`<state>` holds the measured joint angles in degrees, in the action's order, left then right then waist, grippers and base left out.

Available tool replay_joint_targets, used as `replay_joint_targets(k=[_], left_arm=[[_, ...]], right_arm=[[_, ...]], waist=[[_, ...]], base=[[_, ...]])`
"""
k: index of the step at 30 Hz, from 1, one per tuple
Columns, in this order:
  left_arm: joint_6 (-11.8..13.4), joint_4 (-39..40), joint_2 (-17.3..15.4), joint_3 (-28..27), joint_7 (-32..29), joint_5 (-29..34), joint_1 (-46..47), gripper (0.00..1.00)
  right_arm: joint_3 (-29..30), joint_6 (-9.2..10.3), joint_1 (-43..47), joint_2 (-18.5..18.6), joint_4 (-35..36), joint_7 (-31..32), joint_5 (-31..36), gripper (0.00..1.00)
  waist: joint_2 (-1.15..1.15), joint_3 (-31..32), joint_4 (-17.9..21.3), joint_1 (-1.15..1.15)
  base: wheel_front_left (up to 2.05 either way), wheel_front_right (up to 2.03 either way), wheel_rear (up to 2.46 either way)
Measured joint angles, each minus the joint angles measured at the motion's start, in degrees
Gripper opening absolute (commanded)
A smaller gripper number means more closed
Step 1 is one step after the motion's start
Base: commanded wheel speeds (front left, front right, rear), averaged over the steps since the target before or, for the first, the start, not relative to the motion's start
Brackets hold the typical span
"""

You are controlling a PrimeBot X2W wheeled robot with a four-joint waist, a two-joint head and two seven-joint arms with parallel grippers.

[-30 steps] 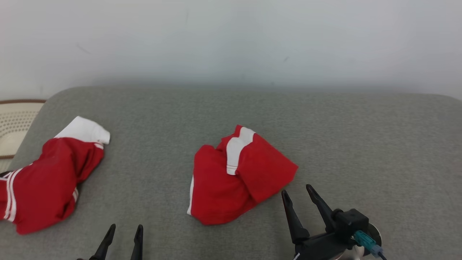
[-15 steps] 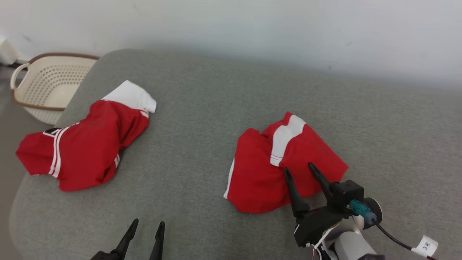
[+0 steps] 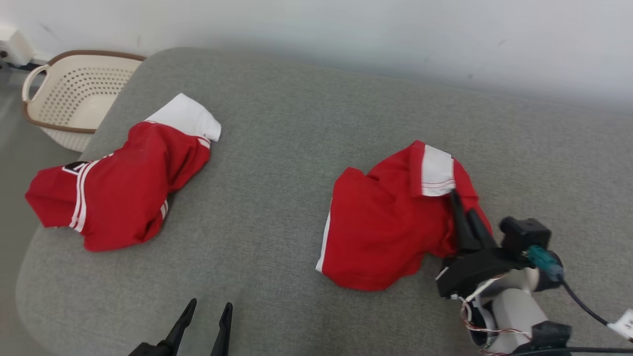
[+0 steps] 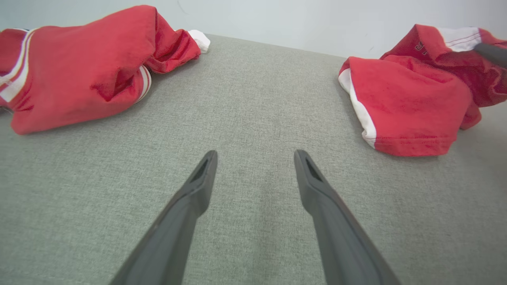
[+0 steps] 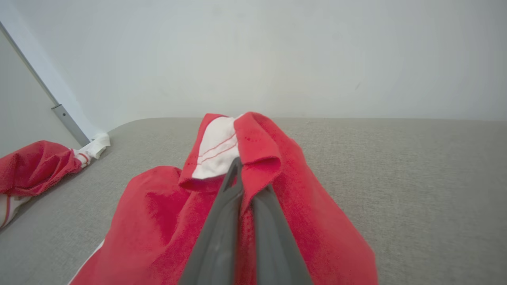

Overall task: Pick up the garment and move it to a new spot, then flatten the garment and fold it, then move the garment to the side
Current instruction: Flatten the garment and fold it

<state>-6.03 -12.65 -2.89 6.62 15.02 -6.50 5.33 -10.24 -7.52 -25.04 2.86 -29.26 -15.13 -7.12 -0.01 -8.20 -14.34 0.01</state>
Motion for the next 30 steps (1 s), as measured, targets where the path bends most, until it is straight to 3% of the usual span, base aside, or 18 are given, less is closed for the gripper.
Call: replay_joint_targets(k=[7,13,15,20,24,30], left_arm=[[-0.4,0.1,0.0,0.3,0.0,0.2,-0.1,1.0],[-0.5,0.2,0.0,1.2,0.0,0.2,0.8,1.0],[-0.5,0.0,0.0,1.3,0.0,0.1,0.7,1.0],[-0.7,-0.3,0.0,1.6,0.0,0.2,0.5,1.0],[-0.7,-0.4,0.0,1.8,0.0,0.1,-0.2,1.0],[-0.3,-0.6,0.0,1.8,0.0,-0.5,-0.7,1.0]], right_arm=[[13.2,0.0,3.8,0.1,2.0,0.0,3.4,0.0],[18.9,-0.01,4.4,1.0,-2.0,0.0,6.2,0.0],[21.2,0.0,4.3,1.0,-3.7,0.0,7.1,1.0],[25.0,0.0,4.4,1.0,-2.5,0.0,9.2,1.0],[24.1,0.0,5.2,0.8,2.1,0.0,9.6,1.0],[7.1,0.0,8.3,0.1,6.3,0.0,7.6,1.0]], waist=[[0.0,1.1,4.4,0.0],[0.0,1.9,7.1,0.0],[0.0,2.2,7.7,-0.01],[0.0,3.1,8.9,-0.01],[0.0,4.1,9.7,-0.01],[0.01,5.2,10.6,-0.02]], base=[[0.0,0.0,0.0],[0.0,0.0,0.0],[0.0,0.0,0.0],[0.0,0.0,0.0],[0.0,0.0,0.0],[0.0,0.0,0.0]])
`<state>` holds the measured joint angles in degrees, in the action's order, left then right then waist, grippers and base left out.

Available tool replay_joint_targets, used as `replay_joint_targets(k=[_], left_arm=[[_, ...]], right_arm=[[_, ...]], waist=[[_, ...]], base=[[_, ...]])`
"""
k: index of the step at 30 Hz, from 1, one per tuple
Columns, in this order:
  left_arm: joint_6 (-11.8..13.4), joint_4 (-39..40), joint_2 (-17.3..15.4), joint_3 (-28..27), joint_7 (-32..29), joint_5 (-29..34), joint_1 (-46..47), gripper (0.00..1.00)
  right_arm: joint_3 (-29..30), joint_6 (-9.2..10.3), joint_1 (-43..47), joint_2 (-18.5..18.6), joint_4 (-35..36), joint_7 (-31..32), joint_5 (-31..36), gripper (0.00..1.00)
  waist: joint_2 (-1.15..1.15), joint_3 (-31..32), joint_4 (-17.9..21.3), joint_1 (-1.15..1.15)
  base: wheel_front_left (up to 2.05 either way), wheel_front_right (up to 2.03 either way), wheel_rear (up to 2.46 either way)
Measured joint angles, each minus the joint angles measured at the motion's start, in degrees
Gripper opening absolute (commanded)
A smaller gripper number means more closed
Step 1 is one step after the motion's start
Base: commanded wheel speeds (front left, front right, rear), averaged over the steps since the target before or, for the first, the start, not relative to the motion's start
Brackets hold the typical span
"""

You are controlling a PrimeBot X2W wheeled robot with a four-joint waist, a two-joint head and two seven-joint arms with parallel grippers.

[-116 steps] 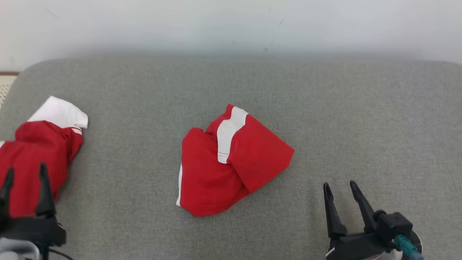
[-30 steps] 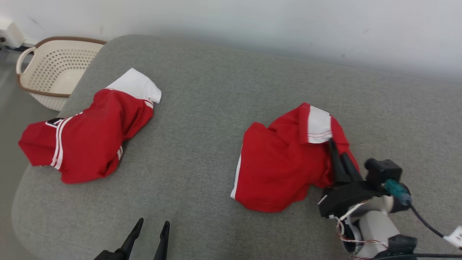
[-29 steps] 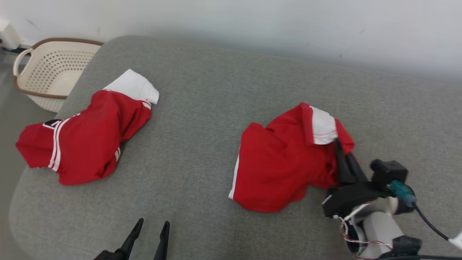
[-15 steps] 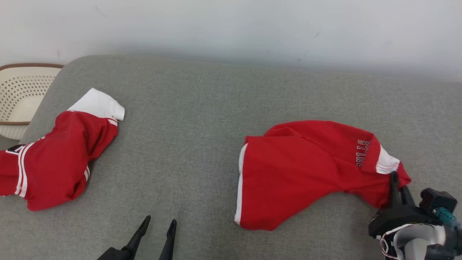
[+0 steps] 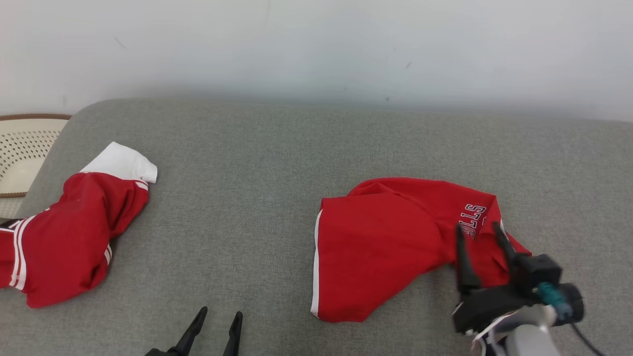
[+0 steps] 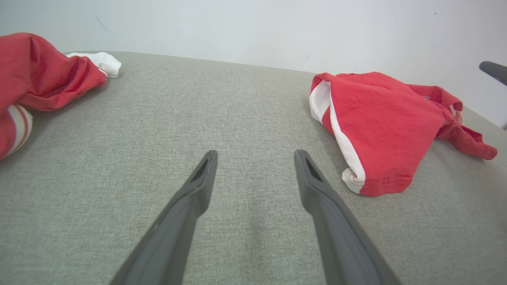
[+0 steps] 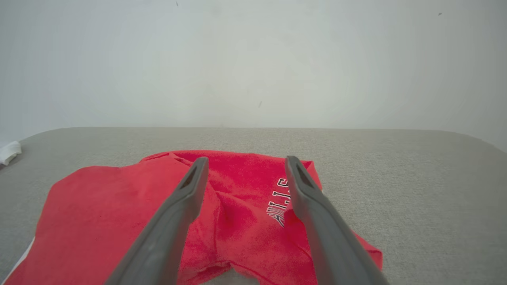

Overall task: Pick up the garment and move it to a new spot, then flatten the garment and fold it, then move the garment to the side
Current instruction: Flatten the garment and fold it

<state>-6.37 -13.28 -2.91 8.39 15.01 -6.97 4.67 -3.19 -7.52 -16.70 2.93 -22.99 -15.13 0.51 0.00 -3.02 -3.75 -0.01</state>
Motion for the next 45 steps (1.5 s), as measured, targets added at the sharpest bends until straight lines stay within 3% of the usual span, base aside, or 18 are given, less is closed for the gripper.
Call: replay_joint_targets(k=[9,19,28,38,41,43,45], left_arm=[[0.0,-1.1,0.0,0.5,0.0,-0.1,-1.1,1.0],[0.0,-1.8,0.0,0.4,0.0,-0.3,-1.3,1.0],[0.4,-1.9,0.0,0.4,0.0,-0.9,-1.1,1.0],[0.4,-2.2,0.0,1.0,0.0,-1.4,0.1,1.0],[0.4,-2.2,0.0,0.8,0.0,-1.5,0.2,1.0],[0.4,-2.2,0.0,0.4,0.0,-1.6,0.1,1.0],[0.5,-2.2,0.0,0.2,0.0,-1.7,0.0,1.0]], right_arm=[[-18.2,0.0,1.3,0.3,-1.5,0.0,-6.5,1.0],[-37.5,0.0,0.7,3.2,-4.3,0.0,-13.2,1.0],[-40.8,0.0,-2.9,3.7,-12.9,0.0,-10.8,1.0],[-41.6,0.0,-6.7,1.7,-23.0,0.0,-7.1,1.0],[-40.6,0.0,-7.8,1.1,-24.4,0.0,-6.4,0.58],[-39.7,0.0,-7.9,0.9,-24.1,0.0,-6.4,0.0],[-38.4,0.0,-8.1,0.8,-22.7,0.0,-6.3,0.0]], waist=[[0.0,0.4,-1.3,0.0],[0.0,-0.3,-3.0,0.0],[0.0,-1.0,-3.2,0.01],[0.0,-2.1,-3.4,0.01],[0.0,-2.2,-3.6,0.01],[0.0,-2.2,-3.5,0.01],[0.0,-2.2,-3.2,0.01]], base=[[0.0,0.0,0.0],[0.0,0.0,0.0],[0.0,0.0,0.0],[0.0,0.0,0.0],[0.0,0.0,0.0],[0.0,0.0,0.0],[0.0,0.0,0.0]])
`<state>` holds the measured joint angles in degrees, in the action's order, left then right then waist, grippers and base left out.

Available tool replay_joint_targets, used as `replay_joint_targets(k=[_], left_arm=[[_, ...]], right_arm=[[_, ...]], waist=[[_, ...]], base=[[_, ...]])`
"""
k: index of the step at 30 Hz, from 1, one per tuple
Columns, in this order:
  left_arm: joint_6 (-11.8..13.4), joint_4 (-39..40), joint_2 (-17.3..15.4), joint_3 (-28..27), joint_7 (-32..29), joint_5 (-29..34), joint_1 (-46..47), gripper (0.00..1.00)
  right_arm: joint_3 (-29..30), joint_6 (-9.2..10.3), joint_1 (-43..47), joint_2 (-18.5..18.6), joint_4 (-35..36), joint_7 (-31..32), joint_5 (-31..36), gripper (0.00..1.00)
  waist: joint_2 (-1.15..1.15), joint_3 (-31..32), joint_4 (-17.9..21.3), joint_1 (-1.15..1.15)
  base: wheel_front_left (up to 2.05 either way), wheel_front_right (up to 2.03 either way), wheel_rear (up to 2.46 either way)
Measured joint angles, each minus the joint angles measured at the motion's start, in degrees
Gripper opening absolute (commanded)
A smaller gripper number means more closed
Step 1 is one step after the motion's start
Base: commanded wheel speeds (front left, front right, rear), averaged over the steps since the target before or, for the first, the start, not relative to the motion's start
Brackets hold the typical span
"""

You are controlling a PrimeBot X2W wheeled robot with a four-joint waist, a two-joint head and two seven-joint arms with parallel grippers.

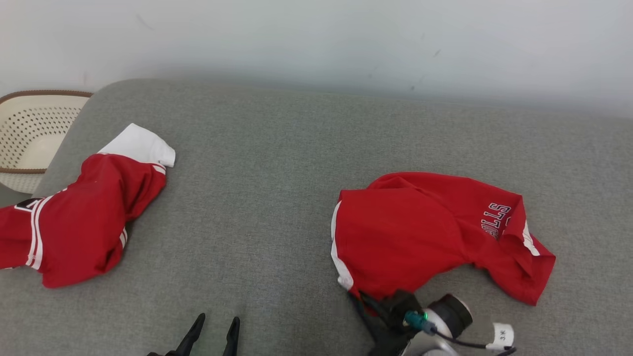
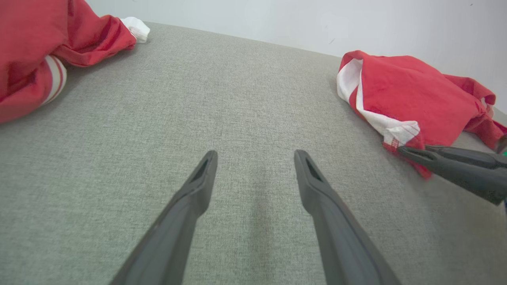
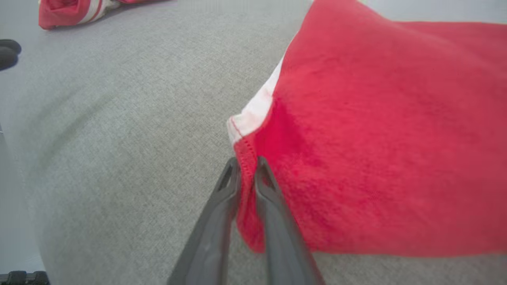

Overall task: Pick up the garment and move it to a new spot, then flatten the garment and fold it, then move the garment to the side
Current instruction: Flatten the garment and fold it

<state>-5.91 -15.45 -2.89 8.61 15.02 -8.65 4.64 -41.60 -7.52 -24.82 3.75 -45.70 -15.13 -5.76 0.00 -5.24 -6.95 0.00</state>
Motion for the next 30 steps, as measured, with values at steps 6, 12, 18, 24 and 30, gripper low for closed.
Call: replay_joint_targets(k=[6,12,18,24,30], left_arm=[[0.3,0.2,0.0,0.0,0.0,-0.4,-0.3,1.0],[0.5,0.6,0.0,0.0,0.0,-0.6,-0.2,1.0],[0.5,0.6,0.0,0.6,0.0,-0.7,0.2,1.0],[0.4,0.4,0.0,1.3,0.0,-0.8,1.2,1.0],[-0.1,0.3,0.0,1.8,0.0,-0.5,1.4,1.0]], right_arm=[[7.7,0.0,1.3,0.6,9.3,0.0,-1.2,0.0],[19.1,0.0,5.3,4.3,17.1,0.0,-1.5,0.0],[29.7,0.0,8.2,6.5,18.2,0.0,-0.3,0.0],[36.1,0.0,8.8,6.6,15.6,0.0,1.7,0.0],[42.1,0.0,7.4,7.2,10.9,0.0,5.0,0.99]], waist=[[0.0,0.3,1.8,0.0],[0.0,0.6,4.8,0.0],[0.0,0.6,7.9,0.0],[0.0,0.0,8.9,0.0],[0.0,-0.1,8.2,0.0]], base=[[0.0,0.0,0.0],[0.0,0.0,0.0],[0.0,0.0,0.0],[0.0,0.0,0.0],[0.0,0.0,0.0]])
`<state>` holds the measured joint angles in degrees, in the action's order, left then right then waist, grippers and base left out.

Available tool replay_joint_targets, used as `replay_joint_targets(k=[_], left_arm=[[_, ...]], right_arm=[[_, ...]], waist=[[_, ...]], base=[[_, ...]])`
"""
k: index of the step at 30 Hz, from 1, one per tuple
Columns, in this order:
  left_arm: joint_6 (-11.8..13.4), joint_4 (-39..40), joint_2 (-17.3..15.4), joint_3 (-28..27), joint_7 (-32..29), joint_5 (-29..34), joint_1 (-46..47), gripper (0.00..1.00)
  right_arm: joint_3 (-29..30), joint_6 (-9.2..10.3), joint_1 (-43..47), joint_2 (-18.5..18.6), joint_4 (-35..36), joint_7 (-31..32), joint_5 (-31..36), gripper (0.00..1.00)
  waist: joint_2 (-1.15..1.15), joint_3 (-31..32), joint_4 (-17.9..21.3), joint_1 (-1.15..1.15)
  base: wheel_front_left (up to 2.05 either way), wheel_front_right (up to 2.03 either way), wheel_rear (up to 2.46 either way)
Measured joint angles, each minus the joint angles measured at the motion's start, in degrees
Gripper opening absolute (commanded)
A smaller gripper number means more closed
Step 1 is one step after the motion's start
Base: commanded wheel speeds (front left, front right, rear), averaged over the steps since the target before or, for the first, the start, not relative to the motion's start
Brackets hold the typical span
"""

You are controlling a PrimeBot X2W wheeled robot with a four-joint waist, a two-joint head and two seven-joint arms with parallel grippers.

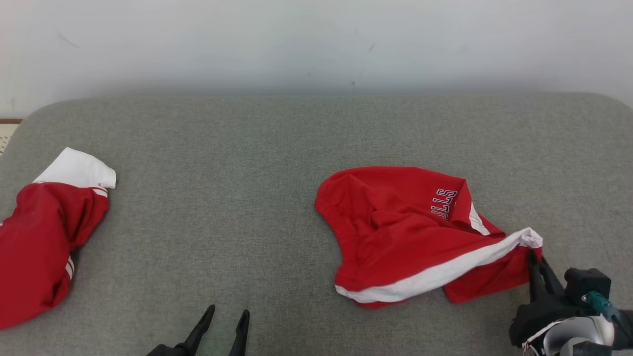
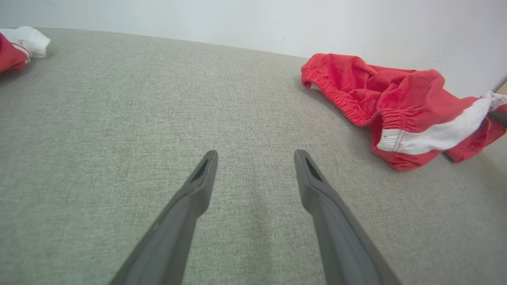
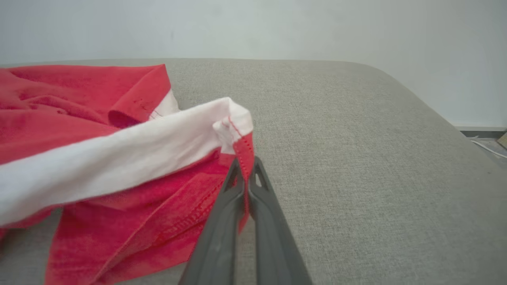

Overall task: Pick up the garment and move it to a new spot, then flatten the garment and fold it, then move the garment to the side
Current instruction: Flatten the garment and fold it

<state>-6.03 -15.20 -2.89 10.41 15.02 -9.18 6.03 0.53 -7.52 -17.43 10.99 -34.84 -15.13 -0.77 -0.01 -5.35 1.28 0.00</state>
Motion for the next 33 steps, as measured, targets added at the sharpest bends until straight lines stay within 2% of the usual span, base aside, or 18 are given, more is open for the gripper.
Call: replay_joint_targets(k=[7,8,11,21,26,33], left_arm=[[-0.4,0.1,0.0,1.2,0.0,0.2,0.0,1.0],[-0.5,0.5,0.0,1.8,0.0,0.1,0.1,1.0],[-0.5,1.1,0.0,2.9,0.0,-0.8,0.2,1.0],[-1.0,1.2,0.0,7.7,0.0,-3.5,1.9,1.0],[-1.4,-0.1,0.0,10.1,0.0,-7.3,4.5,1.0],[-1.4,-4.7,0.1,13.9,0.0,-17.9,9.3,1.0]], right_arm=[[5.5,0.0,-1.2,-0.6,-0.7,0.0,2.4,1.0],[7.7,0.0,-0.7,-0.9,0.3,0.0,2.5,1.0],[8.9,0.0,0.8,-1.6,2.5,0.0,2.6,1.0],[7.8,0.0,5.9,-4.1,10.3,0.0,1.7,1.0],[5.0,0.0,7.0,-5.3,13.0,0.0,1.2,1.0],[2.5,0.0,7.0,-6.2,13.6,0.0,0.8,1.0]], waist=[[0.0,0.4,0.0,0.0],[0.01,0.6,0.3,0.0],[0.0,1.0,1.0,0.0],[0.0,1.2,5.1,0.0],[0.0,0.5,7.9,-0.01],[0.0,-1.3,11.1,0.0]], base=[[0.0,0.0,0.0],[0.0,0.0,0.0],[0.0,0.0,0.0],[0.0,0.0,0.0],[0.0,0.0,0.0],[0.0,0.0,0.0]])
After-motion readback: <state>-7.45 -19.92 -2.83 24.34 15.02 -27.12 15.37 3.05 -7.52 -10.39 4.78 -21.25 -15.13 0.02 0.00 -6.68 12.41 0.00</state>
